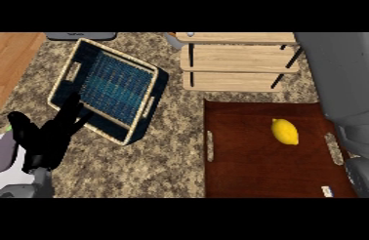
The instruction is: Pick the can from the tray and place it in the tiered shelf
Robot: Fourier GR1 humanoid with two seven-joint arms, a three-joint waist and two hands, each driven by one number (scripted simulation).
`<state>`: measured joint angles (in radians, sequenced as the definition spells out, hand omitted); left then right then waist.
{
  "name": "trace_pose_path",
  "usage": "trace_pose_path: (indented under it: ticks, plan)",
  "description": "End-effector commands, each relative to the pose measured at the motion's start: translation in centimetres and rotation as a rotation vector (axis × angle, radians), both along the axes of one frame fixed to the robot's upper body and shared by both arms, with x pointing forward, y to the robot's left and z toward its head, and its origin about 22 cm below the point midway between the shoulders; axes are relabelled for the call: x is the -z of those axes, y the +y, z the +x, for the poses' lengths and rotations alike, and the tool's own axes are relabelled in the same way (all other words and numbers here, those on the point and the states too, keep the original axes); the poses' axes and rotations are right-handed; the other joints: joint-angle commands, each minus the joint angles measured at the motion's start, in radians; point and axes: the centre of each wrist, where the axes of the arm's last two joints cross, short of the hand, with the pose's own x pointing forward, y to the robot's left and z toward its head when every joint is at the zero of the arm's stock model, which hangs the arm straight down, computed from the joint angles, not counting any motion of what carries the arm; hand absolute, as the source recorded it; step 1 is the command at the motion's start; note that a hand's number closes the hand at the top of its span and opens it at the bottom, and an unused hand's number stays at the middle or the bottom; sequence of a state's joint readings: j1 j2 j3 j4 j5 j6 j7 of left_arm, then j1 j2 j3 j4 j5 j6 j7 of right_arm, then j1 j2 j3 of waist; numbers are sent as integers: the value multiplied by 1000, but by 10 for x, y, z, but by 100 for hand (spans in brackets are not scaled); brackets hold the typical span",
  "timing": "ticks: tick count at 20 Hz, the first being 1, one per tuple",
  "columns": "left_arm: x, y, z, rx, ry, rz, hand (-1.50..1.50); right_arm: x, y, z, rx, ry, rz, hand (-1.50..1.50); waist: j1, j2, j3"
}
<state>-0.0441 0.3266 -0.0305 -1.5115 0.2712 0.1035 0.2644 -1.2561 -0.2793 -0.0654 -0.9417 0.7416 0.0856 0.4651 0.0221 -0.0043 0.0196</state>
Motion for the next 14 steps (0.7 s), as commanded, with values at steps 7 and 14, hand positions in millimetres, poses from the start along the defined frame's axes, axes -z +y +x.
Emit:
trace_pose_path:
  ticks: [7, 14]
  plan:
    - [35, -5, -10, -6, 165, -31, 0, 0, 0, 8, 83, -48, 280, -150, -11, 13, -20]
    - [43, -4, -18, 1, 161, -5, 0, -18, -24, 6, 38, -89, 541, -150, -22, 8, -20]
